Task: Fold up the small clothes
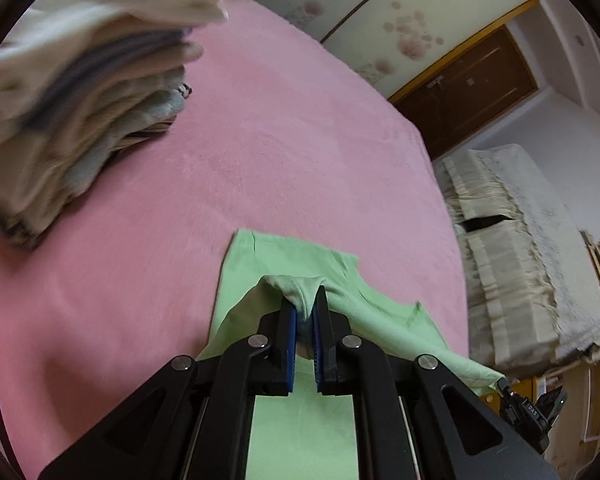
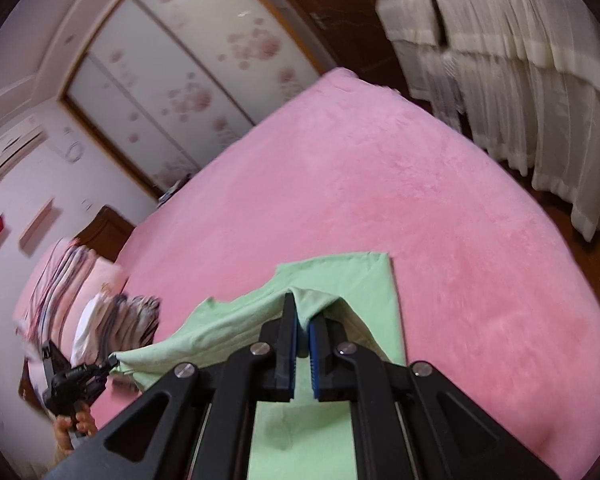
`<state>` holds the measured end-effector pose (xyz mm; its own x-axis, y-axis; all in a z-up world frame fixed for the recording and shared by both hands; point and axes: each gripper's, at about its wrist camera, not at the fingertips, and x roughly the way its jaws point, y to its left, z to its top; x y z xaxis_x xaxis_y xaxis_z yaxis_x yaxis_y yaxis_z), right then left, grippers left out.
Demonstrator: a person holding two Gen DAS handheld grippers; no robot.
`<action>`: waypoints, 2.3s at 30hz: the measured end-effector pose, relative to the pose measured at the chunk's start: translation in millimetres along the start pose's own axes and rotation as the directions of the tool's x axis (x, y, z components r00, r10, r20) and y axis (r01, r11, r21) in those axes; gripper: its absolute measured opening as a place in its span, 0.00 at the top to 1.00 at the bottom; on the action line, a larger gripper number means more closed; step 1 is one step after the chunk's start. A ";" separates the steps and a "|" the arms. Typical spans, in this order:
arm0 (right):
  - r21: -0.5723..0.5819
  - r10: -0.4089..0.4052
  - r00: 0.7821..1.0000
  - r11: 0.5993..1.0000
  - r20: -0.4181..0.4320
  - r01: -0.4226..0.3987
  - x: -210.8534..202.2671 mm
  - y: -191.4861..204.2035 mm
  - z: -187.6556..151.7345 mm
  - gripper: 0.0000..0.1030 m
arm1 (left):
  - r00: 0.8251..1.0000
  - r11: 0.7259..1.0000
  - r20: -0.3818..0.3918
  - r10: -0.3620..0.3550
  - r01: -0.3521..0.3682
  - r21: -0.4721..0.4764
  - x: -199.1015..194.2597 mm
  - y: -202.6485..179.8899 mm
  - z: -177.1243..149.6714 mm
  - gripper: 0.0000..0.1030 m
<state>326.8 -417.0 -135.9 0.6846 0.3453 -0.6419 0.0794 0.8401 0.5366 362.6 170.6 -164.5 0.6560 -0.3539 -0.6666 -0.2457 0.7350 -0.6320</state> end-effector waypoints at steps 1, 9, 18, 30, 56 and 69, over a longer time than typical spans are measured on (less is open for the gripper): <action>0.017 -0.014 1.000 1.000 -0.009 0.014 12.8 -5.4 3.8 0.96 | 1.000 1.000 -0.011 0.009 -0.009 -0.009 14.3 2.4 5.0 0.95; 0.089 -0.104 0.990 0.990 -0.095 0.113 95.5 -34.8 8.5 0.94 | 0.991 0.991 -0.098 0.090 -0.099 -0.091 106.3 32.6 7.5 0.94; 0.194 -0.097 0.984 0.973 -0.147 0.125 114.8 -53.7 23.4 0.74 | 0.990 0.992 -0.067 0.120 -0.122 -0.017 126.4 19.7 16.6 0.69; -0.146 -0.198 0.978 0.971 -0.064 0.187 70.8 -18.8 26.6 0.65 | 0.972 0.916 0.050 0.231 -0.234 0.325 90.9 -23.0 12.0 0.50; -0.631 -0.368 0.919 0.749 -0.140 0.204 148.0 34.4 -37.5 0.70 | 0.925 0.508 0.107 0.366 -0.295 0.809 158.0 -69.5 -63.7 0.49; -0.416 -0.378 0.926 0.844 -0.011 0.340 170.1 27.3 19.9 0.71 | 0.882 0.674 0.176 0.437 -0.451 0.585 182.1 -60.1 -1.1 0.42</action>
<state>459.8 -343.6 -219.5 0.5958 0.0063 -0.8031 -0.0013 1.0000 0.0069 496.0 61.4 -248.4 0.5967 0.1113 -0.7947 -0.0436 0.9934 0.1063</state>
